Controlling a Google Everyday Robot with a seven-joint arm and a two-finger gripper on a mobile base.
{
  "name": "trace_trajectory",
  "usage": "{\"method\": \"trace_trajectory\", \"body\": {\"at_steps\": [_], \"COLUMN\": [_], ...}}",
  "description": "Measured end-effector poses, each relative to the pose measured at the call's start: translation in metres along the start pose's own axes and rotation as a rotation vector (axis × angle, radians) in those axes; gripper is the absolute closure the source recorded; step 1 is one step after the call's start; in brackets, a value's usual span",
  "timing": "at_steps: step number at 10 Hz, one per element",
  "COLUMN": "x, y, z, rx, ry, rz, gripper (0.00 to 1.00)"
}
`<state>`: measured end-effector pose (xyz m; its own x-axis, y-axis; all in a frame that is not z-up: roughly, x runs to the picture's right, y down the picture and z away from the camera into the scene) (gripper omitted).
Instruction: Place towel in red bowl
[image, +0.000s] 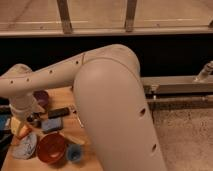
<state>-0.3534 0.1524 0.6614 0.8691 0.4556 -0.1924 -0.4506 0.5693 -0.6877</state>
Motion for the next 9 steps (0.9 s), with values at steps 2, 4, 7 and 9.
{"method": "trace_trajectory", "body": {"at_steps": [2,4,7,9], "x": [-0.002,-0.011,-0.025,-0.029], "y": [0.000,0.003,0.021,0.029], "z": [-0.001,0.012,0.042,0.057], "rx": [-0.004,-0.041,-0.106,-0.141], "ry": [-0.001,0.017,0.047,0.064], "rz": [-0.012,-0.050,-0.104,-0.124], "gripper": [0.20,0.20,0.20,0.20]}}
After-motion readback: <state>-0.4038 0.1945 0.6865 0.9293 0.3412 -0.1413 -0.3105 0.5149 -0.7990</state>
